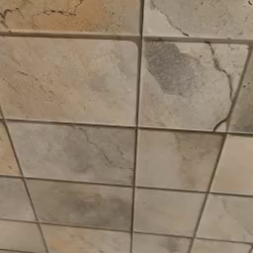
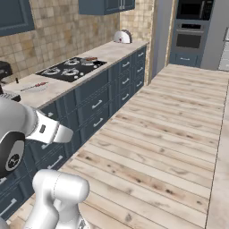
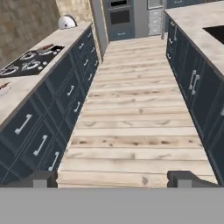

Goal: Place the cold items (apple and corn) from the fridge in one tupperware on the dining counter. Place the warm items (hot dog and kebab skewer) in the stove area in another tupperware.

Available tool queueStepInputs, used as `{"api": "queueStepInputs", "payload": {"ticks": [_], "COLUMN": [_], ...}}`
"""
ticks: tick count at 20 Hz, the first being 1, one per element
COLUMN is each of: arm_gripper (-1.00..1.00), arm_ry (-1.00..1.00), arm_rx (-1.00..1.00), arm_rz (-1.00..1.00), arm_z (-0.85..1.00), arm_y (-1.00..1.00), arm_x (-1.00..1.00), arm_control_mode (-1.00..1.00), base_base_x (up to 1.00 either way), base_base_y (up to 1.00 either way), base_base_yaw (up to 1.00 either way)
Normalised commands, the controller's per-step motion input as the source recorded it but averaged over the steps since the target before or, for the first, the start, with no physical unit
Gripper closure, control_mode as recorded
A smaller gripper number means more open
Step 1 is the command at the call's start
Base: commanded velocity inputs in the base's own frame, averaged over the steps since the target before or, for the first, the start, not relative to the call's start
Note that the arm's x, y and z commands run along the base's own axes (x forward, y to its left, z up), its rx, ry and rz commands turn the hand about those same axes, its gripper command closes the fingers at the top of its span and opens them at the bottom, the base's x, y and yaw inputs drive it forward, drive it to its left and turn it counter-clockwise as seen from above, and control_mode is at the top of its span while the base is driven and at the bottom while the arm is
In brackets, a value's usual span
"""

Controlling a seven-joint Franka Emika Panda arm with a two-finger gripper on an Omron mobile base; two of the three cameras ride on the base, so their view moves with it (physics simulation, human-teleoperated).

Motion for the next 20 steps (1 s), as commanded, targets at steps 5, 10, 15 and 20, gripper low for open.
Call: {"api": "queueStepInputs", "payload": {"ticks": [5,10,15,20], "arm_gripper": [-1.00,-1.00,-1.00,-1.00], "arm_ry": [0.00,0.00,0.00,0.00], "arm_rx": [0.00,0.00,0.00,0.00], "arm_rz": [0.00,0.00,0.00,0.00], "arm_z": [0.00,0.00,0.00,0.00], "arm_y": [0.00,0.00,0.00,0.00], "arm_x": [0.00,0.00,0.00,0.00], "arm_control_mode": [1.00,1.00,1.00,1.00], "base_base_x": [1.00,1.00,1.00,1.00], "base_base_y": [0.00,0.00,-0.02,-0.14], "base_base_yaw": [0.09,0.38,0.52,0.44]}}
